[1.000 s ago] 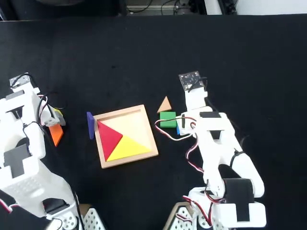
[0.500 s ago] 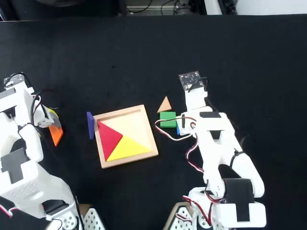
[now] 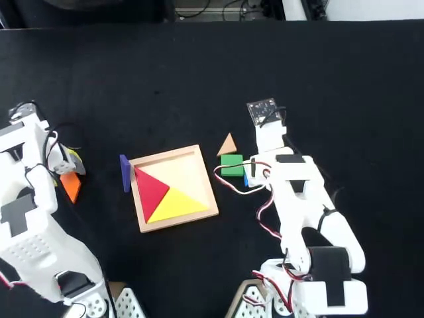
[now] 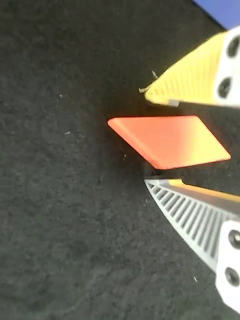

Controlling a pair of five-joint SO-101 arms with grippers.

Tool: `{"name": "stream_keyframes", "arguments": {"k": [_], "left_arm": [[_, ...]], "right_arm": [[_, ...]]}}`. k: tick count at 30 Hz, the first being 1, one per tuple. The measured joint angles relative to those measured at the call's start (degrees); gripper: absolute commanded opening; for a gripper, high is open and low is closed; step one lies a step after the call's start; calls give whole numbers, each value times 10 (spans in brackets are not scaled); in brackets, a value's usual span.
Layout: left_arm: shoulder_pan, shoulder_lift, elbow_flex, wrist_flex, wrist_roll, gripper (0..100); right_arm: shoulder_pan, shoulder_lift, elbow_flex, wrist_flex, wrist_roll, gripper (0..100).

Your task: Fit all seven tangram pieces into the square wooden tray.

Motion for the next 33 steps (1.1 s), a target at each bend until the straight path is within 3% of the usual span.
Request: {"name": "stream_keyframes", "arguments": {"k": [4, 13, 23, 33], "left_arm": [[11, 1, -4, 2, 0, 194], [-27, -42, -51, 108, 26, 249], [-31, -55, -7, 91, 25, 249], [-40, -62, 34, 11, 27, 228]], "right_arm": [[-1, 0, 0, 0, 0, 12], [-2, 0, 0, 0, 0, 12], [-2, 0, 0, 0, 0, 12], [-2, 0, 0, 0, 0, 12]]}}
